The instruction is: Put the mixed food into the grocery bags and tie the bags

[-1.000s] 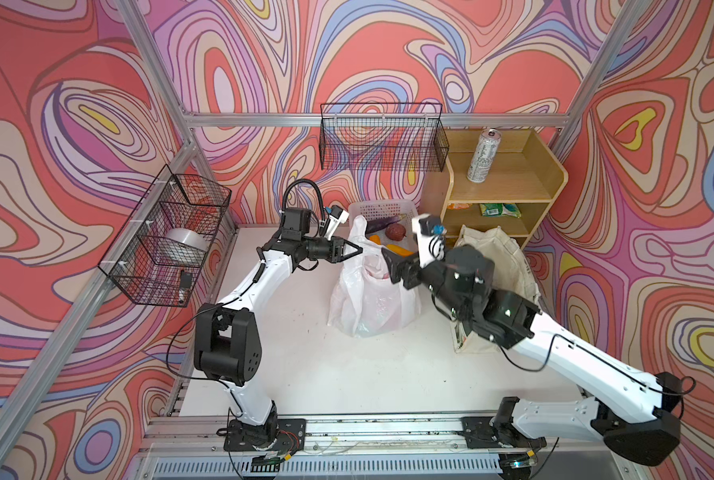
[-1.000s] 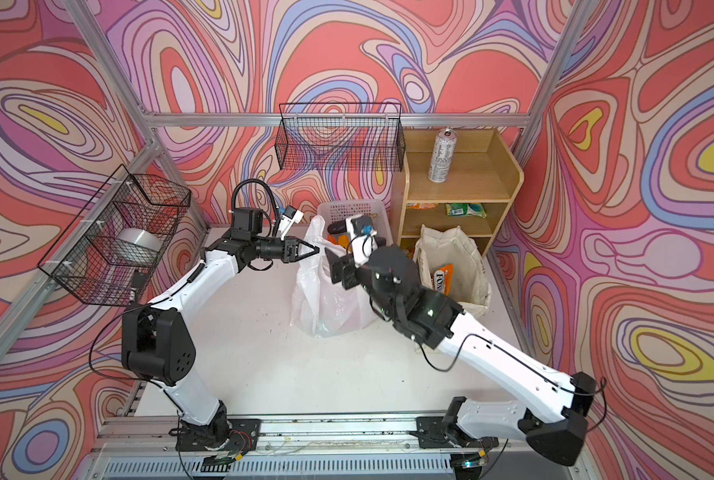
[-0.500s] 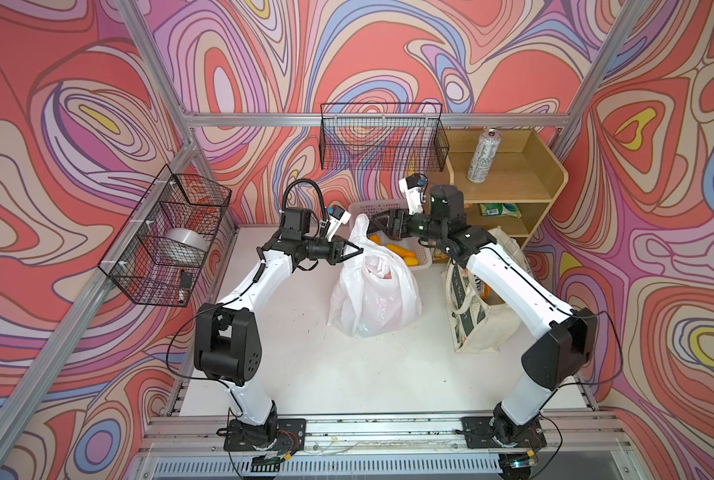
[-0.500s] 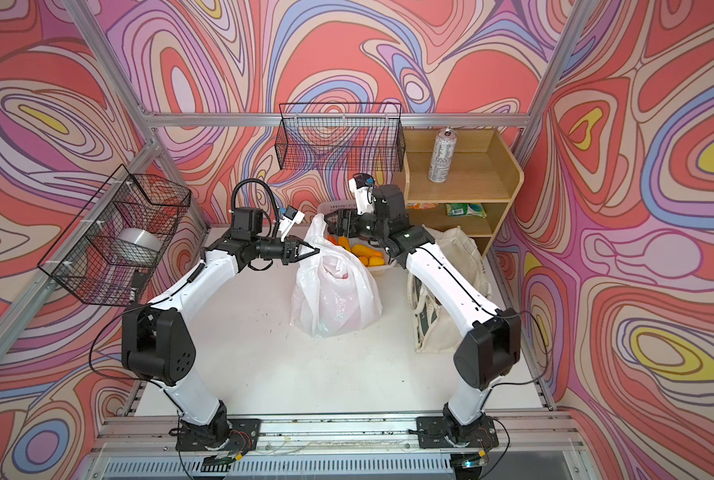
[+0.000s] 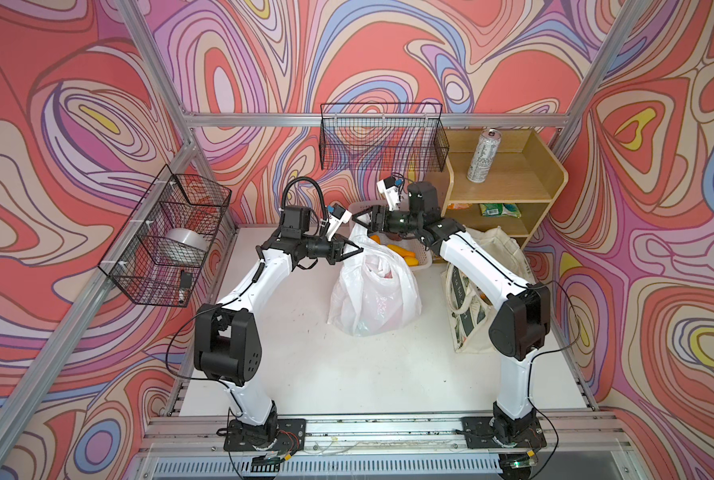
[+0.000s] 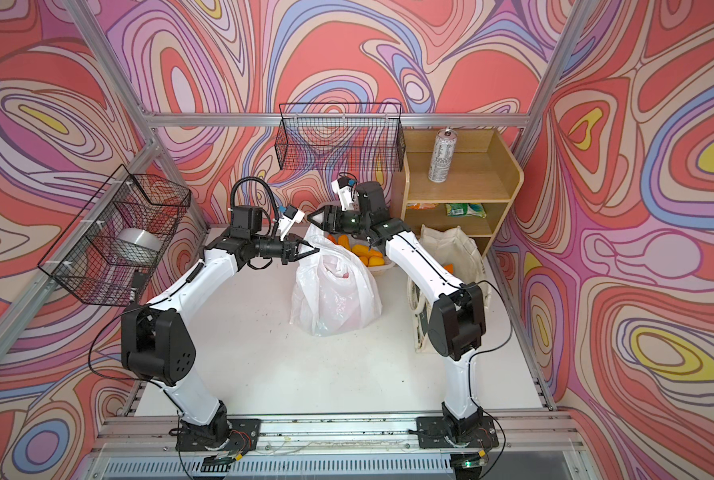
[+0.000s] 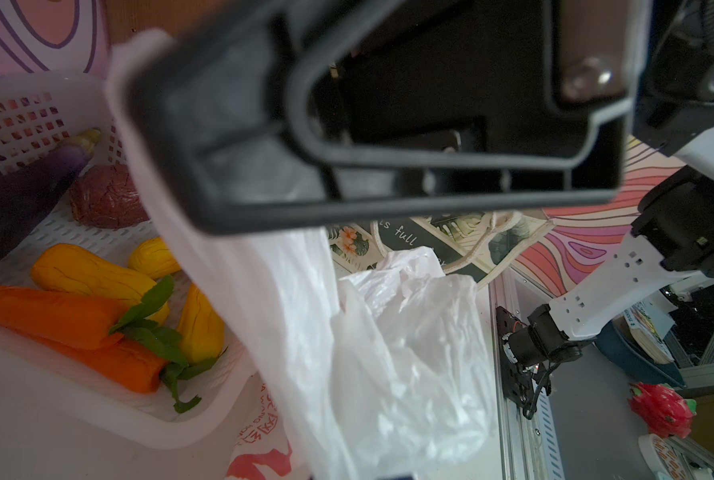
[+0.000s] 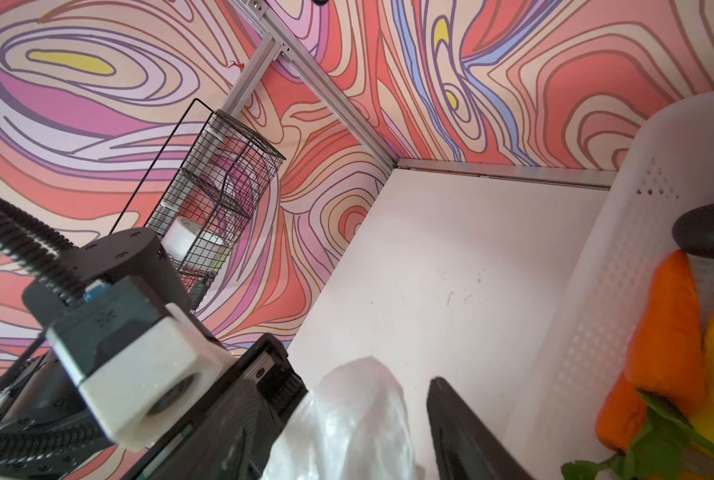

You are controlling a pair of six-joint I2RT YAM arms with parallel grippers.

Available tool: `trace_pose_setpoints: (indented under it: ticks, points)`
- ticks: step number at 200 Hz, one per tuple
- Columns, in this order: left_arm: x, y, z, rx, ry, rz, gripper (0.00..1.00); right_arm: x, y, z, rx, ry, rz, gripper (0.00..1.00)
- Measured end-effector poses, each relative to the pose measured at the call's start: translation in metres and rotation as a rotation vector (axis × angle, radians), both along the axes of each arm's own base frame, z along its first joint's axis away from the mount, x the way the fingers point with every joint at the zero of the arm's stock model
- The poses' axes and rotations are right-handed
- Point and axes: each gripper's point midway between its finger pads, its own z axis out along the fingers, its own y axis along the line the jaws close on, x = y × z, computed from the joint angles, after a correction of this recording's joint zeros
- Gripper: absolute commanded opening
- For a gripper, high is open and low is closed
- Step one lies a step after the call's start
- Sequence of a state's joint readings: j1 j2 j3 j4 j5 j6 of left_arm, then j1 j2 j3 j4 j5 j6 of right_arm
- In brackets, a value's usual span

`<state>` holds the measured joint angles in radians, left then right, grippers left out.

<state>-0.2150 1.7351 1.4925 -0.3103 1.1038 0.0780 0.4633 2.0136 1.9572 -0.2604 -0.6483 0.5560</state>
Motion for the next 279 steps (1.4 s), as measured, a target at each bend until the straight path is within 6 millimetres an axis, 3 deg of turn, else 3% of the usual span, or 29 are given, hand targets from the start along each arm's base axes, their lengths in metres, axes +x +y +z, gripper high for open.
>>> trace_pose_setpoints:
  ticks: [23,84,119,143,176,214,279]
  points:
    - [0.000,0.000,0.000,0.000,0.000,0.000,0.00,0.004,0.000,0.001,0.018,0.008,0.001,0.00]
    - [0.006,-0.001,0.004,-0.050,0.053,0.051,0.00,-0.007,-0.019,0.007,0.038,-0.009,-0.020,0.00]
    - [0.015,-0.005,0.014,-0.119,0.100,0.093,0.00,-0.044,-0.034,0.029,0.047,-0.051,-0.041,0.00]
    - [0.014,-0.012,0.023,-0.149,0.105,0.086,0.00,-0.073,-0.032,0.036,0.032,-0.090,-0.051,0.00]
    - [0.010,-0.016,0.022,-0.162,0.142,0.072,0.00,-0.104,-0.018,0.001,-0.035,-0.099,-0.086,0.00]
    - [0.001,-0.018,0.000,-0.132,0.244,0.077,0.00,-0.104,-0.031,-0.047,-0.044,-0.082,-0.191,0.00]
    - [0.007,-0.015,-0.007,-0.111,0.257,0.126,0.00,-0.098,-0.028,-0.047,-0.046,-0.090,-0.207,0.00]
